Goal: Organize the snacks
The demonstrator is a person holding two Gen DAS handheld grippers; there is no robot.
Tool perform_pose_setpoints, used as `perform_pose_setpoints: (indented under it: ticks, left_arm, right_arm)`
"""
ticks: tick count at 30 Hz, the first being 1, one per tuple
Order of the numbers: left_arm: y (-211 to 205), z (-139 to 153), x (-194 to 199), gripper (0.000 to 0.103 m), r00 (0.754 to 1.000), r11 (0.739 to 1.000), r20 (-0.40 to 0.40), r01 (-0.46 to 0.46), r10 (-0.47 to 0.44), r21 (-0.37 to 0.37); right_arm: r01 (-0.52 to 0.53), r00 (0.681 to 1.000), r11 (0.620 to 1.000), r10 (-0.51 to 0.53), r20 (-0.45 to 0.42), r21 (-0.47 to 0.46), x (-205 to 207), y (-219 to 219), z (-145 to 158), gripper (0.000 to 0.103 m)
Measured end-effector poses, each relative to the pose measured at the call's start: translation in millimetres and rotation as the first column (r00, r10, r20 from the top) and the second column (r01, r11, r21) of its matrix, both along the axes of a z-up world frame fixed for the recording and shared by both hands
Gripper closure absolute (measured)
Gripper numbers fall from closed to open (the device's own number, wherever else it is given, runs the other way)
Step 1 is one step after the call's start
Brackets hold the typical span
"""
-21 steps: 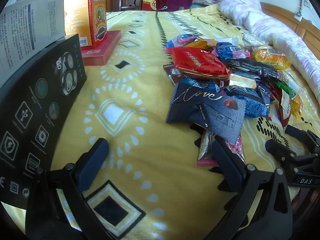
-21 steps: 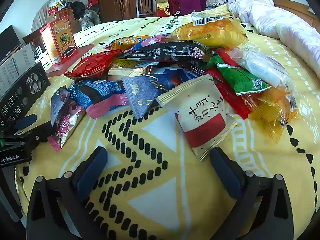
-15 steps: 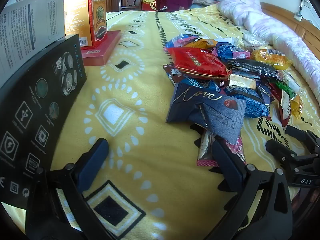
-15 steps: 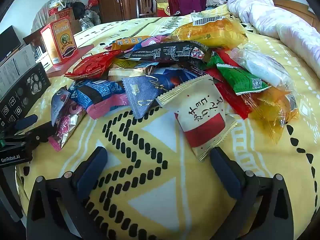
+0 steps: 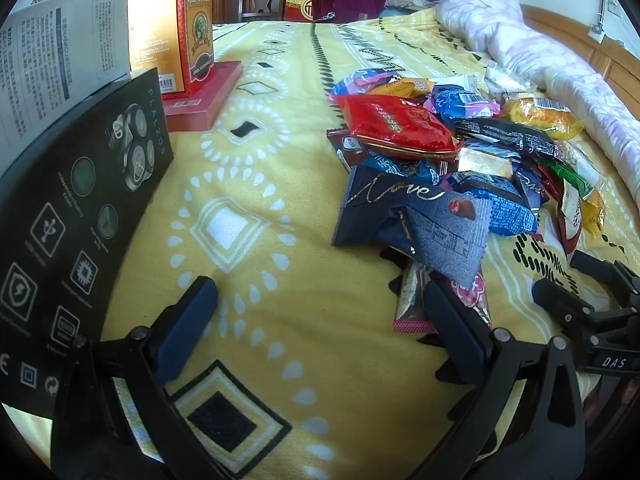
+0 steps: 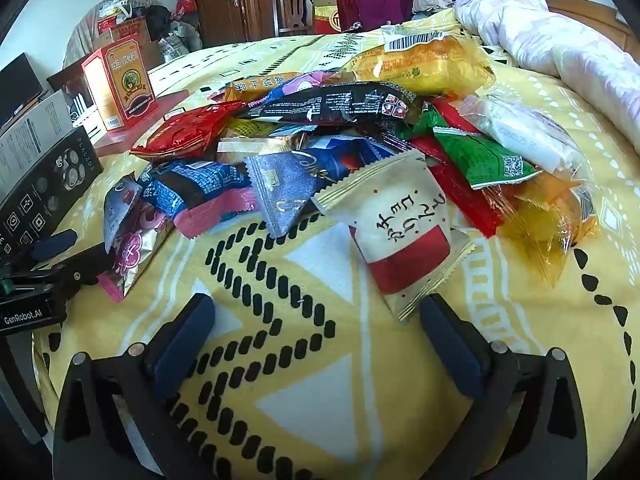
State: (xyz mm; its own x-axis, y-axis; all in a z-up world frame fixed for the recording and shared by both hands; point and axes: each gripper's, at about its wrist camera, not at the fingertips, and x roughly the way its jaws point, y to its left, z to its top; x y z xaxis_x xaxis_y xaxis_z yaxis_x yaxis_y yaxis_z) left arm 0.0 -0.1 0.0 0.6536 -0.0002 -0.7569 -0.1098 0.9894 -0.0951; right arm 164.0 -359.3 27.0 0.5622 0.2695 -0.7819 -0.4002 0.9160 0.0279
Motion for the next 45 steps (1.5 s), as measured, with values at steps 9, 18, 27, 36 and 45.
perform_pose_setpoints:
  ticks: [9, 18, 27, 36, 45]
  left_arm:
    - [-1.7, -0.3, 0.5, 0.000, 1.000, 1.000, -0.002, -0.002, 0.002, 0.015]
    - [-2.8, -1.6, -0.8, 0.000, 1.000, 1.000, 0.000, -0.002, 0.002, 0.011]
    - [0.4, -0.4, 2.0, 0.000, 1.000, 1.000, -0.001, 0.003, -0.003, -0.013]
    - [5.5, -1.7, 2.0, 0.000, 1.000, 1.000, 0.007, 0.006, -0.005, -0.031]
    - [8.1, -1.2, 0.3, 0.000, 1.000, 0.999, 0.010, 0.007, -0.006, -0.045]
  right_arm:
    - [-0.002, 1.000, 1.000, 0.002, -0.005, 0.011, -0.3, 4.2, 2.3, 0.000]
    - [-0.003, 1.000, 1.000, 0.003, -0.009, 0.019, 1.5, 0.4, 3.1, 0.000]
    - [-0.002, 1.000, 1.000, 0.002, -0.006, 0.010, 0.7, 3.5, 3.7, 0.000]
    - [-0.006, 1.000, 1.000, 0.006, -0.012, 0.025, 3.3, 0.7, 1.5, 0.000]
    - [-0.005, 1.000, 1.000, 0.005, -0.011, 0.027, 3.6, -0.4, 1.2, 0.000]
